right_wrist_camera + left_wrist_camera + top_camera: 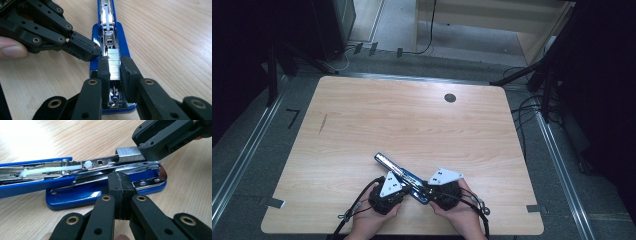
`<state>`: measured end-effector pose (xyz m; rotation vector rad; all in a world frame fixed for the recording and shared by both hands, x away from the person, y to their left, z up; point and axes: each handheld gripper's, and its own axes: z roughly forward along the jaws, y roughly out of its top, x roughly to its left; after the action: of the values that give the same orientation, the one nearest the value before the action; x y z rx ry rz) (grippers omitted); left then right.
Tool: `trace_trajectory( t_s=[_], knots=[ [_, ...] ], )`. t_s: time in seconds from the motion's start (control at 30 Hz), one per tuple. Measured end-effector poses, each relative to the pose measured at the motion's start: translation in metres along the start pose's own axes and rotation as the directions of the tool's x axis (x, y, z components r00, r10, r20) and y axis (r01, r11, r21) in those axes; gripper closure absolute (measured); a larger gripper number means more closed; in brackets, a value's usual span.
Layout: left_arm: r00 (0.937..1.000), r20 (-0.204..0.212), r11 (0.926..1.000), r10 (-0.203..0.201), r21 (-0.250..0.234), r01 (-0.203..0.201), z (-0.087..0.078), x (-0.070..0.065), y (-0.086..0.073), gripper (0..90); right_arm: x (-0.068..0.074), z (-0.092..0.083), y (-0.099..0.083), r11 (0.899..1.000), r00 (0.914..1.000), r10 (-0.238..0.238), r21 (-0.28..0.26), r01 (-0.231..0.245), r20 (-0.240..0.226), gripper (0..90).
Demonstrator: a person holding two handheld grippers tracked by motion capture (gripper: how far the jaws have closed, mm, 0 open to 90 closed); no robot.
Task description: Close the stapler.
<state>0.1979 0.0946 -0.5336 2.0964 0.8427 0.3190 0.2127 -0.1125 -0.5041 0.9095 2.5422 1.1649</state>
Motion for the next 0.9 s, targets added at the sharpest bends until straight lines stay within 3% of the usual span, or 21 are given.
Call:
trace_trajectory(
  t_s=[0.9],
  knots=[
    [1.0000, 0.002, 1.0000, 0.000, 0.001, 0.000, -0.0001, 0.0002, 0.0000, 90.0, -0.0021, -0.0018, 0.0025, 0.999, 0.9995, -0.027, 0.028, 0.028, -0.016, 79.9]
  ],
)
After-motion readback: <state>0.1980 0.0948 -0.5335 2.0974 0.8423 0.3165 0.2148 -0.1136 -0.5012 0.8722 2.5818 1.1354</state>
